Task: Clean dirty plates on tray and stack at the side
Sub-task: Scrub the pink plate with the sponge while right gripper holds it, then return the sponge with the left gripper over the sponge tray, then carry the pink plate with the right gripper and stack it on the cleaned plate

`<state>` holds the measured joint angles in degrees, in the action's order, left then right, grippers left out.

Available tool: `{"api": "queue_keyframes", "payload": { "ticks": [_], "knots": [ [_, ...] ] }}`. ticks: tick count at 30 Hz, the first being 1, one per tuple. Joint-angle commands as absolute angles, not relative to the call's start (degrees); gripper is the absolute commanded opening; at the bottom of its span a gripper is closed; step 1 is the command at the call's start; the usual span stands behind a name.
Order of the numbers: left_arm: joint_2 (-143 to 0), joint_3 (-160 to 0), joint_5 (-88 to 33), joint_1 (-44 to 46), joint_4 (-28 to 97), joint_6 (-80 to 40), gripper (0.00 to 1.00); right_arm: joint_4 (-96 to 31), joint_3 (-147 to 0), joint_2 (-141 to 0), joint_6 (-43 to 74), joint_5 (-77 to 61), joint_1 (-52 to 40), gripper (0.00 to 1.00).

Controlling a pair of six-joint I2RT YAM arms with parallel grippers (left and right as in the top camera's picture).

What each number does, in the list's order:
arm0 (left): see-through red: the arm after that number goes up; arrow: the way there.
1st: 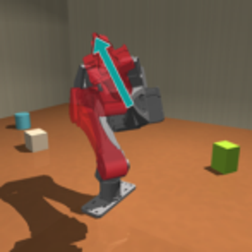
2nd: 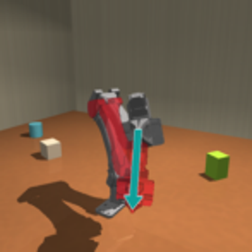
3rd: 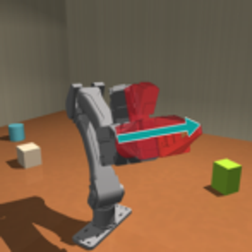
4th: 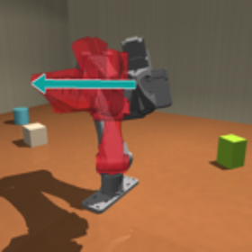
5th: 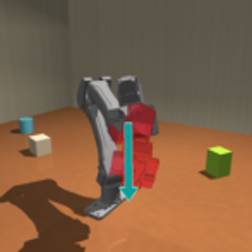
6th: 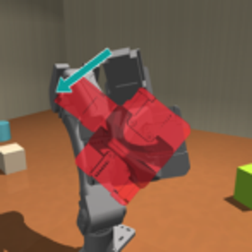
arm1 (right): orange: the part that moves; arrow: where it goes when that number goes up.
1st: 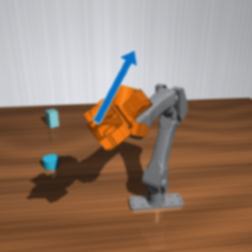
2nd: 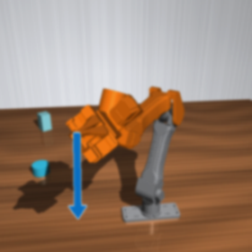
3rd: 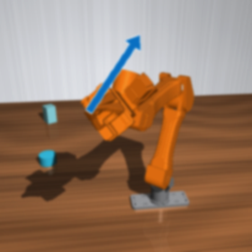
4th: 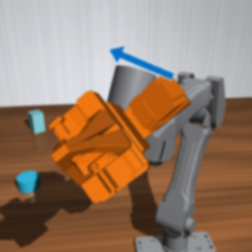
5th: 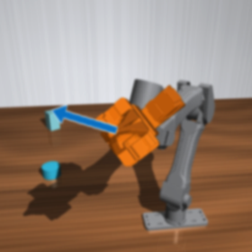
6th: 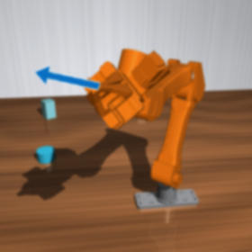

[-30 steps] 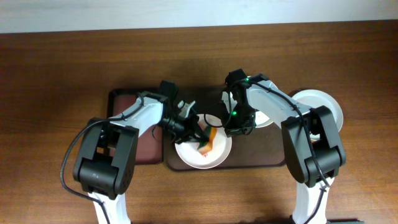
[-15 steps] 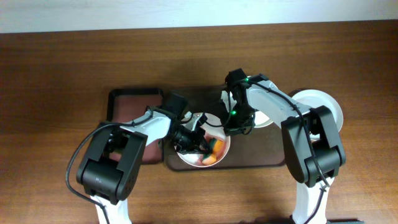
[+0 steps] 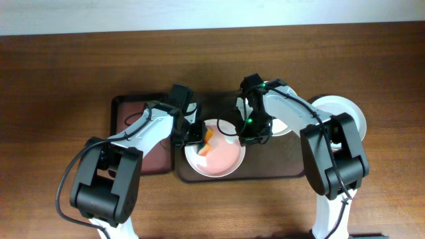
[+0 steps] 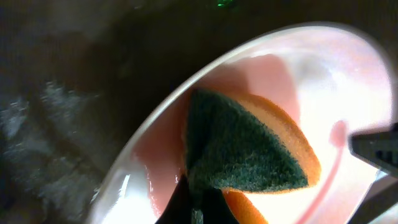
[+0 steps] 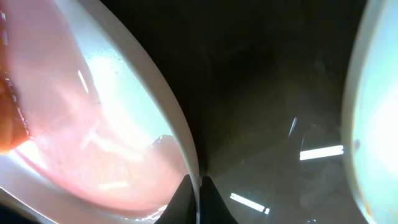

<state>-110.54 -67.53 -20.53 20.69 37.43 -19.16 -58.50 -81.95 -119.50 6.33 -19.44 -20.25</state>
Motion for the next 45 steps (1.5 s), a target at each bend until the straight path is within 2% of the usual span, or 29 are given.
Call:
{"api": "queue_keyframes", "payload": {
  "ticks": [1,8,11,13,14,21,24,25,26,27,28,29,32,33,35,37,40,41,42,43,45],
  "knots": [
    [-109.9,-66.8,-14.1,19.7,42.5,-19.2,0.0,-59.4,-81.5,-118.7,6.7,-17.5,-20.6,0.04],
    [-94.0,-68.2,-13.4,18.7,42.6,-11.4,0.0,-59.6,-81.5,-118.7,6.7,-17.5,-20.6,0.04],
    [-90.5,-68.2,-3.0,16.0,44.5,-11.4,0.0,-59.6,-81.5,-118.7,6.7,-17.5,-20.6,0.04],
    [-90.6,-68.2,6.9,13.3,47.7,-11.4,0.0,-59.6,-81.5,-118.7,6.7,-17.5,-20.6,0.04],
    [-90.6,-67.9,8.2,12.5,48.1,-11.4,0.0,-59.5,-81.5,-118.7,6.7,-17.5,-20.6,0.04],
    [-98.4,-65.6,8.4,9.9,43.5,-10.4,0.0,-58.4,-81.5,-118.7,6.7,-17.5,-20.6,0.04],
    [-103.0,-65.6,5.7,10.0,39.6,-1.4,0.0,-58.2,-81.5,-118.7,6.7,-17.5,-20.6,0.04],
    [-104.2,-65.6,5.8,9.9,39.6,-1.5,0.09,-58.2,-81.5,-118.7,6.7,-17.5,-20.6,0.04],
    [-105.2,-65.6,5.8,10.0,39.6,-1.5,0.41,-58.2,-81.5,-118.7,6.7,-17.5,-20.6,0.04],
    [-106.2,-65.6,5.8,10.0,39.6,-1.5,0.82,-58.3,-81.5,-118.7,6.7,-17.5,-20.6,0.04],
    [-106.4,-65.6,5.8,10.0,39.4,-1.5,0.82,-58.3,-81.5,-118.7,6.7,-17.5,-20.6,0.04],
    [-106.7,-65.6,5.8,10.0,39.0,-1.5,0.86,-58.3,-81.5,-118.7,6.7,-17.5,-20.6,0.04],
    [-108.4,-65.6,5.7,10.0,36.0,-1.7,0.85,-58.3,-81.5,-118.7,6.7,-17.5,-20.6,0.04],
    [-108.8,-65.6,5.7,10.0,33.8,-1.7,0.75,-58.3,-81.5,-118.7,6.7,-17.5,-20.6,0.04],
    [-108.9,-65.6,5.8,9.9,30.3,-1.7,0.43,-58.5,-81.5,-118.7,6.7,-17.6,-20.6,0.04],
    [-108.9,-65.6,5.8,10.0,28.7,-1.8,0.0,-58.7,-81.5,-118.7,6.7,-17.5,-20.6,0.04],
    [-108.6,-66.3,8.7,9.9,30.9,-1.8,0.0,-58.9,-81.5,-118.7,6.7,-17.5,-20.6,0.04],
    [-108.4,-66.8,8.8,9.9,32.4,-1.8,0.15,-58.9,-81.5,-118.7,6.7,-17.5,-20.6,0.04],
    [-108.2,-66.9,8.0,10.0,34.5,-1.9,0.59,-58.9,-81.5,-118.7,6.7,-17.5,-20.6,0.04],
    [-108.2,-66.9,7.0,10.0,36.7,-1.8,0.74,-58.9,-81.5,-118.7,6.7,-17.5,-20.6,0.04],
    [-108.2,-66.9,6.9,10.0,40.9,-1.9,0.74,-58.9,-81.5,-118.7,6.7,-17.5,-20.6,0.04]
  ]
}}
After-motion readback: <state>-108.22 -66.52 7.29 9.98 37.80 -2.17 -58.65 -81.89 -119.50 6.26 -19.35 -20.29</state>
